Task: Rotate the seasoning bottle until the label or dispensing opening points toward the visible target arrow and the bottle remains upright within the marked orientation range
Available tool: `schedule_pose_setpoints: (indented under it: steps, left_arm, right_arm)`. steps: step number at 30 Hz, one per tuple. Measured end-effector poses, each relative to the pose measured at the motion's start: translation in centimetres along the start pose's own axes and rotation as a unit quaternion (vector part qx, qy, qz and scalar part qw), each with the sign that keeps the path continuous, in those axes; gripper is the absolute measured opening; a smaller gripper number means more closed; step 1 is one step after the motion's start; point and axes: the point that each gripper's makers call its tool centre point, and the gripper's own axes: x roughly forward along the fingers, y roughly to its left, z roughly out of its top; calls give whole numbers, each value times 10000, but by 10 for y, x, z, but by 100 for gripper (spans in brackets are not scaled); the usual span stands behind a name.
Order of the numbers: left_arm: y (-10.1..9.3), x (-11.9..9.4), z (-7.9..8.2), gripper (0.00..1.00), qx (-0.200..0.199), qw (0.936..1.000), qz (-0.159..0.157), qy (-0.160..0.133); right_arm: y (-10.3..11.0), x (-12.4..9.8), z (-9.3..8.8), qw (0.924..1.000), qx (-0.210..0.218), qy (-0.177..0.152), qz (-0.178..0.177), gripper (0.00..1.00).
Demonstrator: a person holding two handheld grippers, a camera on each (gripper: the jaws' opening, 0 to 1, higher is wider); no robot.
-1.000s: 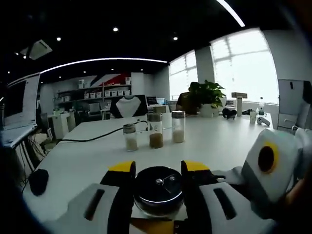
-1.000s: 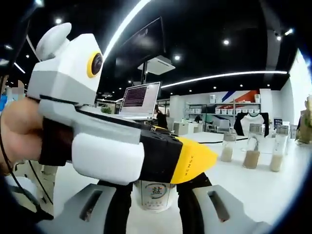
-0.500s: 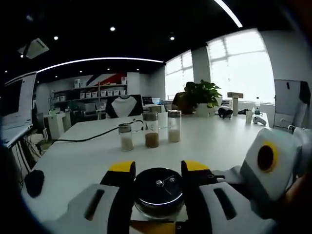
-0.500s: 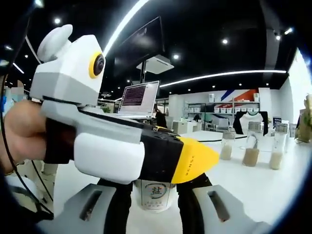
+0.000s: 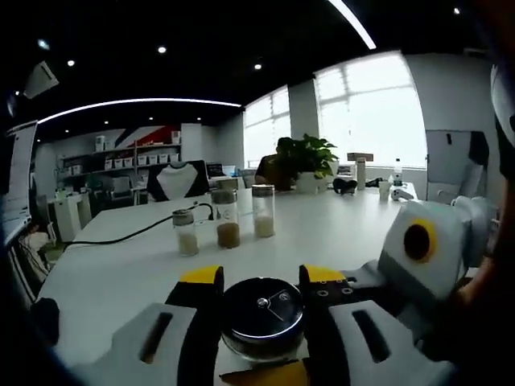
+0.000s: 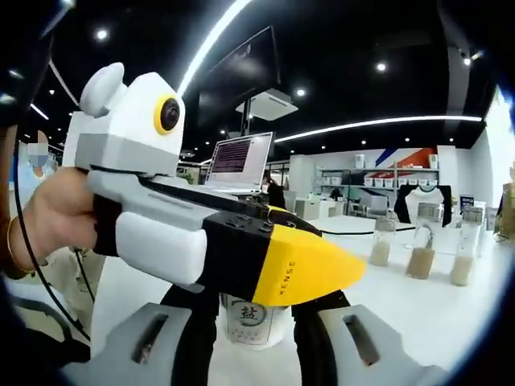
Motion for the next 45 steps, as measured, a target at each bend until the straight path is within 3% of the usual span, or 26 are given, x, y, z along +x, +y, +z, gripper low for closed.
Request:
schedule_pose_setpoints:
  steps: [2,7,11,25,28,45]
  left_arm:
    - [-9,0,-1,39,151,9995,-273,37]
    - [-11,-3,-1,39,133,9989,-446,34]
    - [-18,-7,-6,39,288,9967,-722,218]
    - [-21,-16,-14,39,321,9929,-1094,331]
    - [-23,-18,-16,39,497,9906,-1222,367]
    - [-13,-24,-12,39,520,9889,-1370,222]
  right_arm:
    - [1,0,0,10000,-27,6,45,34]
    - [4,2,-1,9999,17,27,117,34]
    - [8,3,-3,9997,8,85,214,34]
    - [20,5,-11,9981,151,235,557,34]
    - [22,6,-11,9979,108,257,583,34]
    - [25,16,-8,9987,-53,291,411,33]
